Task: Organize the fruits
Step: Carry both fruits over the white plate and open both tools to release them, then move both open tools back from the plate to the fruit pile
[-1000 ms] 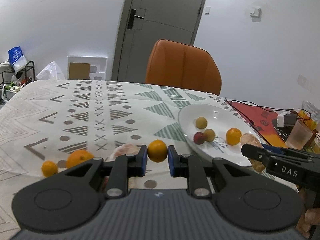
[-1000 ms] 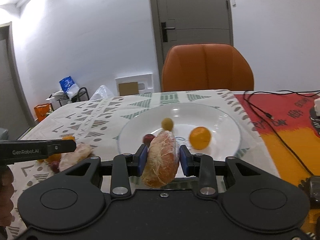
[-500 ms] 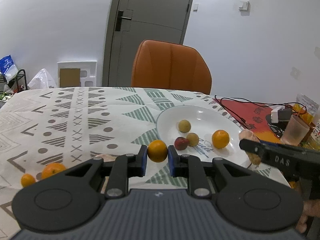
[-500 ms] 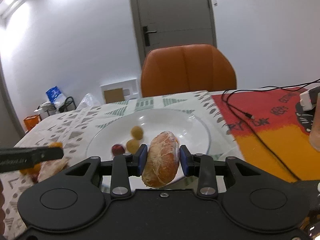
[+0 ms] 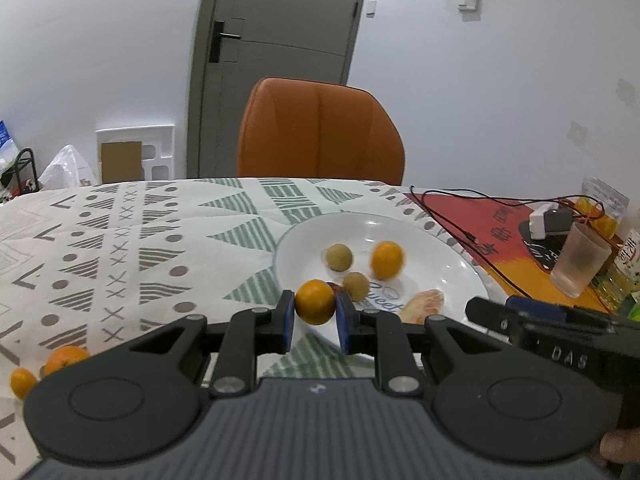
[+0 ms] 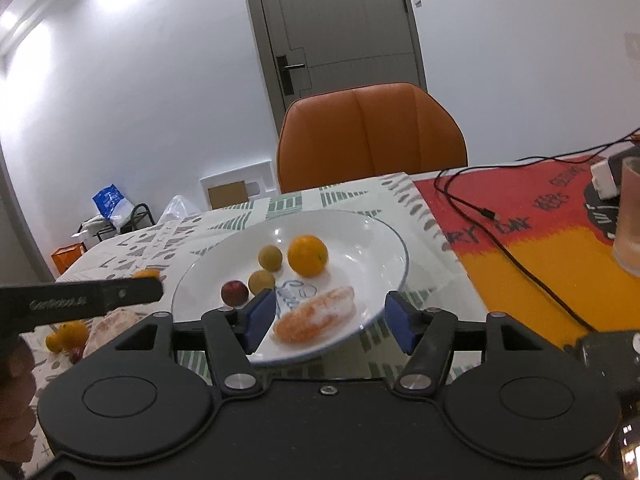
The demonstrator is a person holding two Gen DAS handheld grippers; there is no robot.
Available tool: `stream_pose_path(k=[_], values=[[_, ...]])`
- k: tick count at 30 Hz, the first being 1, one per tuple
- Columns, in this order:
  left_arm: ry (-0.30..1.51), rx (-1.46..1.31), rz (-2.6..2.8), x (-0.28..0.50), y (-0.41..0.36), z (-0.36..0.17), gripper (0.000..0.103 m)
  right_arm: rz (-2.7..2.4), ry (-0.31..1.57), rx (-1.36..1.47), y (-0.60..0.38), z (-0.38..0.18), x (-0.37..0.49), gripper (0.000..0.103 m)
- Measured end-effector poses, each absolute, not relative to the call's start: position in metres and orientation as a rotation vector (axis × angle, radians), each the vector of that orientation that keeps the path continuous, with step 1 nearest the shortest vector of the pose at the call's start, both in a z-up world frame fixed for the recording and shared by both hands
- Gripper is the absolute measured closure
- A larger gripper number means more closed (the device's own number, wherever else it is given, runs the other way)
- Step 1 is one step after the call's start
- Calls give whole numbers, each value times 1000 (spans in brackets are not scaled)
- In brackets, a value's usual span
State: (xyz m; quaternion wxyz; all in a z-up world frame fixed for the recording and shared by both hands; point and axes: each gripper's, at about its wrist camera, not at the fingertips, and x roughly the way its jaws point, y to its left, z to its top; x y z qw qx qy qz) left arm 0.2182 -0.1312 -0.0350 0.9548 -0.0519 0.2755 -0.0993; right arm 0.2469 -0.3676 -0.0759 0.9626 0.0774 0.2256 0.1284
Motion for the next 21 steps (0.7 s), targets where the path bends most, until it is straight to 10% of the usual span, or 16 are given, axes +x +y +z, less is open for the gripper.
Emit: stream_pose_path(k=[21], values=[[567, -89, -125, 216, -117, -25, 62, 290, 460, 185, -365, -79, 240, 38]])
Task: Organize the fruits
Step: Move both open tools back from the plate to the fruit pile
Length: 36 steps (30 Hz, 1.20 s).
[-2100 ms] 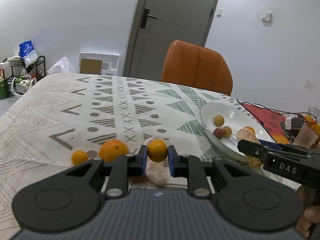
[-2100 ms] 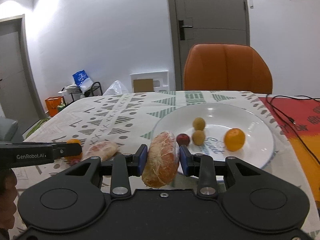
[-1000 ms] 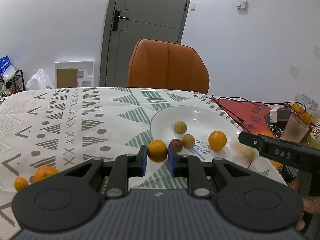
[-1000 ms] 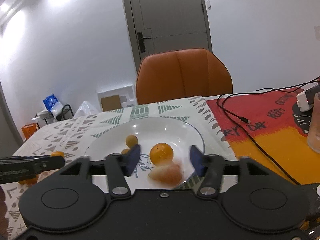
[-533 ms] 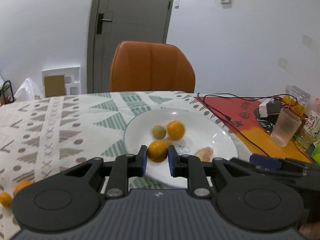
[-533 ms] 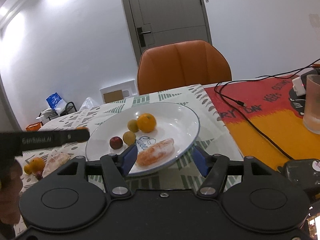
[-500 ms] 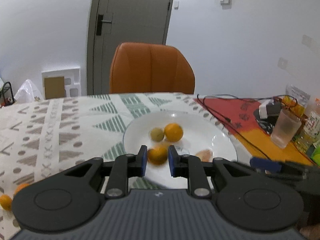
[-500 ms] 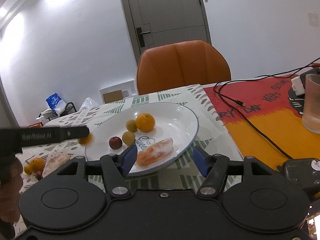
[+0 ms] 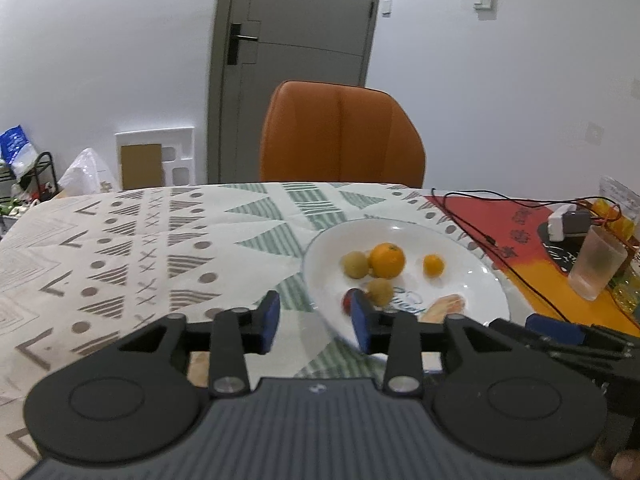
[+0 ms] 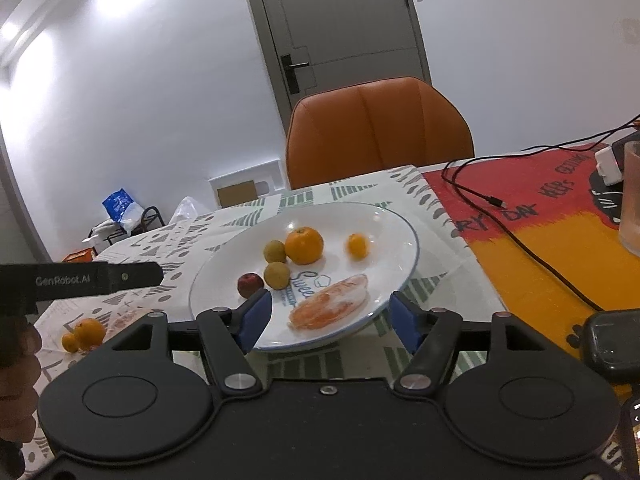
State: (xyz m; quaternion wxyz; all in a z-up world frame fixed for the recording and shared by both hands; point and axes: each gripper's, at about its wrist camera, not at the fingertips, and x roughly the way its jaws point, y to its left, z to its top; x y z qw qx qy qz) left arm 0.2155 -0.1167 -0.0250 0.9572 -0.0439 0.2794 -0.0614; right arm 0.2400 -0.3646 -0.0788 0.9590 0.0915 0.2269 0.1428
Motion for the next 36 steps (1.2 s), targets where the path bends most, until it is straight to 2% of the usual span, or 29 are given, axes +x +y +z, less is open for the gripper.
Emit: stream_pose_path(k=[2, 7, 22, 25, 27, 29, 36], values=[[567, -95, -111, 212, -110, -24, 54, 294, 457, 181, -362, -77, 239, 38], [542, -106, -67, 202, -95, -22, 27, 306, 450, 172, -355, -74, 237, 33], [537, -141, 52, 181, -43, -22, 19, 372, 463, 130, -317, -68, 232, 29], [535, -144, 67, 177, -35, -22, 18, 391, 466, 126, -309, -68, 232, 20], [535, -149, 77, 173, -28, -22, 17, 394, 459, 119, -303, -67, 230, 6], [537, -154, 88, 172, -22, -22, 15, 393, 450, 109, -296, -67, 229, 0], [536, -157, 147, 161, 0, -26, 8, 410, 478, 112, -279, -69, 232, 0]])
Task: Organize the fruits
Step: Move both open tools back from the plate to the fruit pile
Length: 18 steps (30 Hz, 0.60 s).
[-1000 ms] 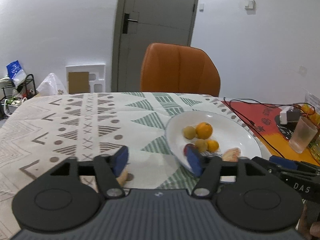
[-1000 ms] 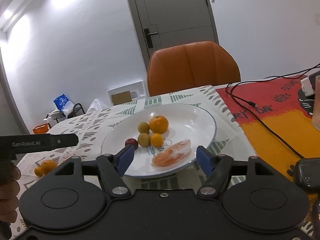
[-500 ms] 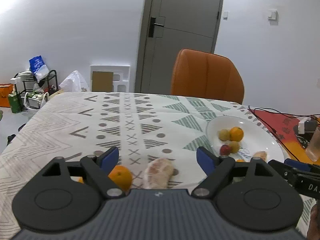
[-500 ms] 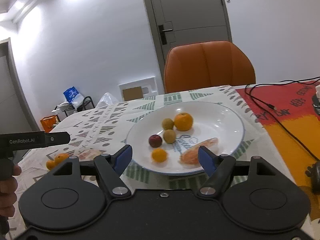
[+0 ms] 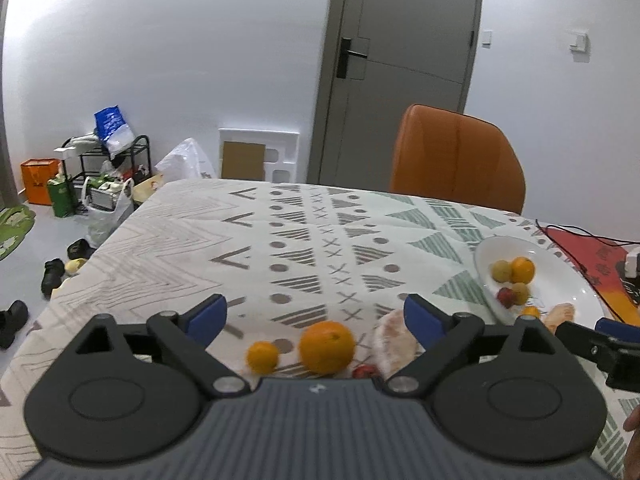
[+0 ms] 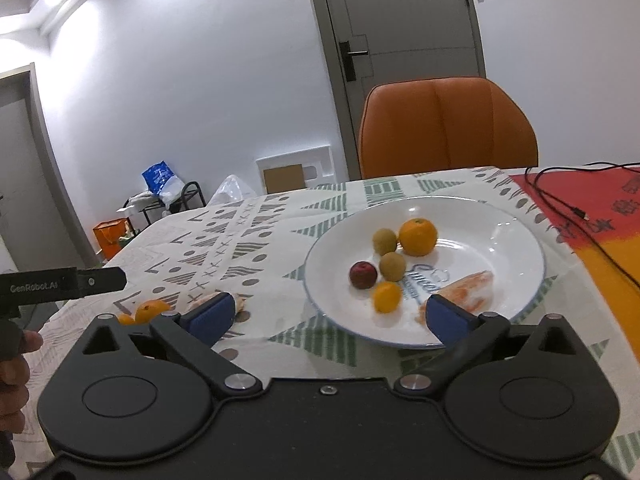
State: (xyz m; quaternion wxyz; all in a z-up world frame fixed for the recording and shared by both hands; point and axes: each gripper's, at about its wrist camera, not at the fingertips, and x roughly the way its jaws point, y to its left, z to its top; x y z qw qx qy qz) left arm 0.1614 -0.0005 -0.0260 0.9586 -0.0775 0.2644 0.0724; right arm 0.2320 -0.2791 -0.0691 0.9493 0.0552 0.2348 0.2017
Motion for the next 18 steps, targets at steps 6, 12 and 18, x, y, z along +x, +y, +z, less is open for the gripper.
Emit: stream_pose_path(k=[6, 12, 18], values=[[552, -180, 196, 154, 17, -32, 6, 437, 484, 102, -265, -71, 230, 0], [556, -203, 211, 148, 30, -37, 6, 491, 512, 143, -256, -72, 229, 0], [571, -212, 207, 144, 37, -46, 6, 521, 529, 139, -244, -76, 230, 0]])
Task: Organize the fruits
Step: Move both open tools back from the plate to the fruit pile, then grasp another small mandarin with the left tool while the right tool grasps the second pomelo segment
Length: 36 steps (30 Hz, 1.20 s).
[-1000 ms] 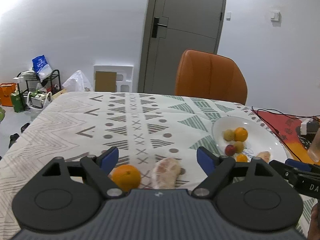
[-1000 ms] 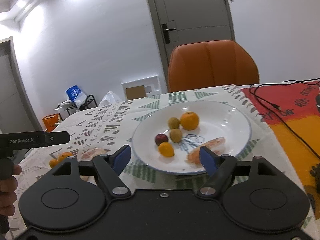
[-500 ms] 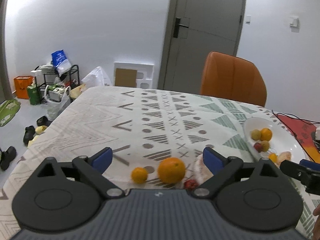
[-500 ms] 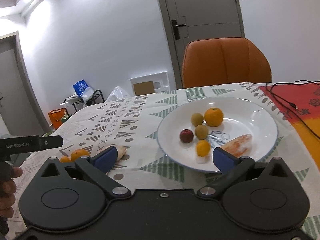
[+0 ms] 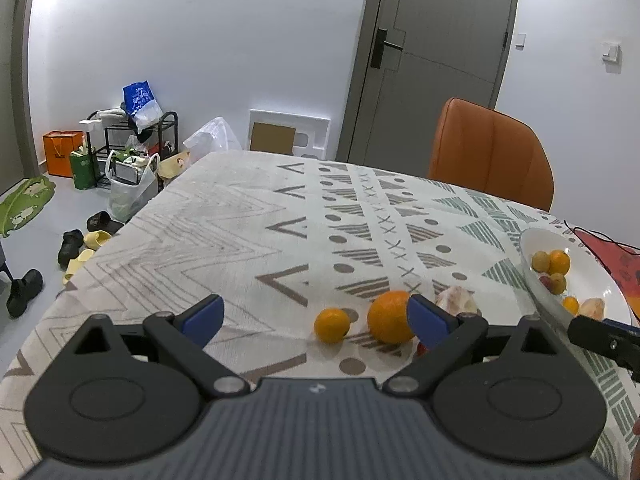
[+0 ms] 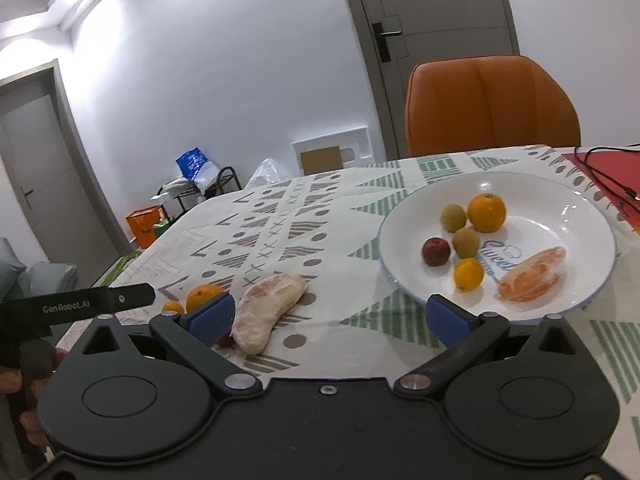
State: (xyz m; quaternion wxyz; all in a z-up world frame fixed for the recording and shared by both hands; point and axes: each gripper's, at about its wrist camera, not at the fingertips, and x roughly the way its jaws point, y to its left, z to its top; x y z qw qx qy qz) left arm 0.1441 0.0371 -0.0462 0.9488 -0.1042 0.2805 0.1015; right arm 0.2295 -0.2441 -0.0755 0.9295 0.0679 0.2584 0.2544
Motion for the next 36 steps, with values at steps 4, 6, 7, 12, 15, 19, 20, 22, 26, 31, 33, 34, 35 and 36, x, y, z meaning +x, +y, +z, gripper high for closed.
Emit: stream_pose_path(k=[4, 6, 7, 12, 15, 19, 20, 22, 26, 31, 33, 34, 35, 36], values=[[582, -216, 210, 145, 38, -53, 8, 532, 544, 133, -237, -79, 230, 0], [580, -219, 208, 146, 38, -55, 9, 537, 551, 130, -235, -81, 232, 0], [579, -224, 208, 146, 39, -56, 11, 539, 554, 130, -234, -82, 232, 0], [586, -237, 193, 149, 40, -60, 21, 554, 568, 132, -227, -85, 234, 0], [586, -245, 188, 152, 40, -63, 30, 560, 575, 130, -222, -86, 237, 0], [596, -253, 177, 156, 40, -66, 43, 564, 581, 127, -216, -88, 239, 0], [598, -254, 173, 156, 40, -67, 44, 564, 582, 127, -215, -88, 240, 0], [601, -252, 167, 159, 38, -68, 48, 567, 583, 126, -212, -89, 242, 0], [608, -254, 157, 164, 38, -71, 53, 574, 587, 120, -205, -90, 246, 5], [622, -270, 149, 168, 39, -75, 73, 588, 610, 118, -195, -94, 253, 14], [624, -269, 143, 168, 39, -76, 78, 593, 624, 124, -191, -96, 255, 17], [624, -271, 140, 168, 39, -76, 79, 595, 628, 124, -189, -97, 256, 18], [624, -276, 137, 168, 40, -75, 80, 596, 635, 122, -187, -98, 257, 21], [623, -280, 134, 168, 40, -75, 80, 597, 643, 122, -184, -99, 259, 23]])
